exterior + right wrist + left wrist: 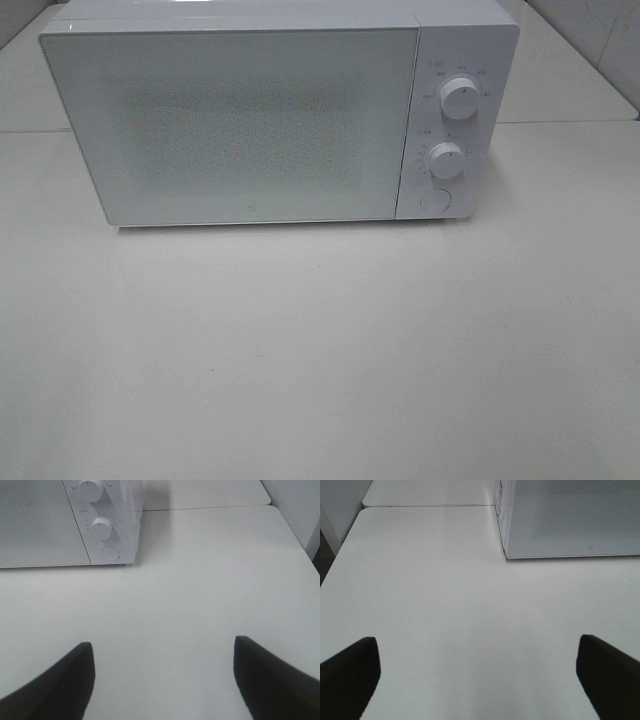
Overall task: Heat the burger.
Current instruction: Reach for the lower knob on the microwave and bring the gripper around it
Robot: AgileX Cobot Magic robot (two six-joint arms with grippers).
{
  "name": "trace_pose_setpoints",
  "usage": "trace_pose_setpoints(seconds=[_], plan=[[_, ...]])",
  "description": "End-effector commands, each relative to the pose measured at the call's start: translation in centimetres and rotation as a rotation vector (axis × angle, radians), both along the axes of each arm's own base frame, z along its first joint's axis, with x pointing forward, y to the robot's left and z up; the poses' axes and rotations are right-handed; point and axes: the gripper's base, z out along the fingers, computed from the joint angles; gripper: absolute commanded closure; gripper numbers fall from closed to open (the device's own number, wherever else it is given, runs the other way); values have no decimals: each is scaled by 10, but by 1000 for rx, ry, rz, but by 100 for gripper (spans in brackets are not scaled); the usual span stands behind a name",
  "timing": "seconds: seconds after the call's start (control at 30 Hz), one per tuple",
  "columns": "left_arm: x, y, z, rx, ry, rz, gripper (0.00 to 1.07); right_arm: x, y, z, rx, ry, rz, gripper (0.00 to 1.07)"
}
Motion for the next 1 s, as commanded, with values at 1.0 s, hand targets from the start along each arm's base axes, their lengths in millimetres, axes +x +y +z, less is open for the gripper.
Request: trace_pose_setpoints(seconds=[1.0], plan=[[-4,0,0,-11,-19,7,6,-4,-1,0,-5,-35,-9,31]])
